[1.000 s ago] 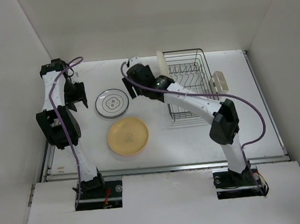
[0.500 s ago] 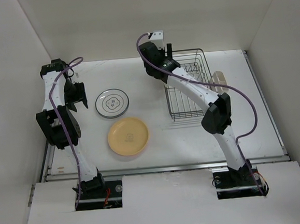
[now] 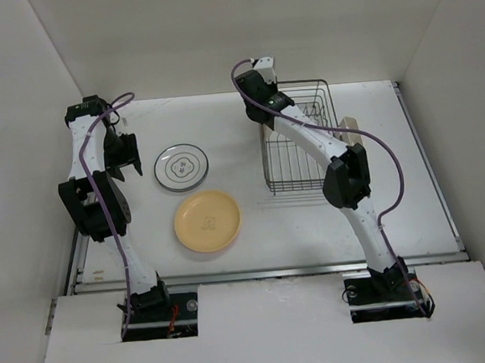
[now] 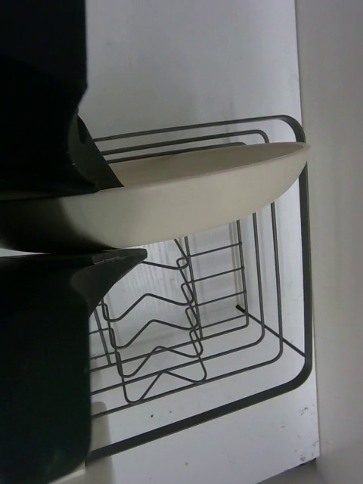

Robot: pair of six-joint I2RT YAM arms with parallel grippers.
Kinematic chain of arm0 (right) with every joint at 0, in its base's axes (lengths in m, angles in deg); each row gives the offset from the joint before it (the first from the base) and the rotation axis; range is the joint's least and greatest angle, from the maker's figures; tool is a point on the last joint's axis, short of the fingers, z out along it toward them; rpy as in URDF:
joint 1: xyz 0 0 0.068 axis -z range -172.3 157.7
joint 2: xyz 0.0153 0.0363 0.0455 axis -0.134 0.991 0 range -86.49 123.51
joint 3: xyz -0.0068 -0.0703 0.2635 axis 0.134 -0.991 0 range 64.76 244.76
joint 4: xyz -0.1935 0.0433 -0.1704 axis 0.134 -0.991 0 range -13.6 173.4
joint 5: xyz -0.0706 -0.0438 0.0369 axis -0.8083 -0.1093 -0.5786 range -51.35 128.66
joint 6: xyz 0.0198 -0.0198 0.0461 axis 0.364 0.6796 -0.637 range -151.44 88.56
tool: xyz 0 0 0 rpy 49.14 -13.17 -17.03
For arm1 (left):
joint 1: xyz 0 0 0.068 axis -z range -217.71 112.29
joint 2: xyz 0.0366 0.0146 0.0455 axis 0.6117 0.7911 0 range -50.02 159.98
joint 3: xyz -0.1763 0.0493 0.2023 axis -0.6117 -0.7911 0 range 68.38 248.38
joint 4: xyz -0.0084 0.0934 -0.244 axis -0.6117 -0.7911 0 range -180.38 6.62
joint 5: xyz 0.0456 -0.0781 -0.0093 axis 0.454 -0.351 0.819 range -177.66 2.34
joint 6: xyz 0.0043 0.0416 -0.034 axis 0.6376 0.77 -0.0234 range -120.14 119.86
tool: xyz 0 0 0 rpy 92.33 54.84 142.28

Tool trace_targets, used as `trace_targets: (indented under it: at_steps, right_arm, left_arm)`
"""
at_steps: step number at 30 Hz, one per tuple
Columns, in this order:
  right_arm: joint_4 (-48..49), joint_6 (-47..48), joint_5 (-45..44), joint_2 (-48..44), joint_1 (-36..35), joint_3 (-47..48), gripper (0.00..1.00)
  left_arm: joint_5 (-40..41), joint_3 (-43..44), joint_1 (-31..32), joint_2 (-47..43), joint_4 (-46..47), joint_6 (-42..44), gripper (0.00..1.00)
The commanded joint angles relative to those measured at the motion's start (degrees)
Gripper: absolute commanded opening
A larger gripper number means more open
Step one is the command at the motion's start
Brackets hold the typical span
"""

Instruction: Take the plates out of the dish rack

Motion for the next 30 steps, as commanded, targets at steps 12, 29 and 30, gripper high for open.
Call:
trace_targets:
  at_steps: [12,29,30]
  right_arm:
    - [2.91,-1.75,-8.71,-8.25,-0.37,-1.11,0.00]
    - [-0.42,-3.32,1.21,-15.02,-0.37,-3.75,0.00]
    - [-0.42,-3.33,1.21,-15.02,0.15,-3.75,0.00]
  left_arm:
    - [-0.08,-0.47,-0.39,-3.39,-1.44,-0.34,0.52]
    - [-0.08,0.06,-0.39,-3.92,-1.44,-0.34,0.52]
    - [-0.08,0.06,-0.39,-3.92,-1.44,-0.34,0.52]
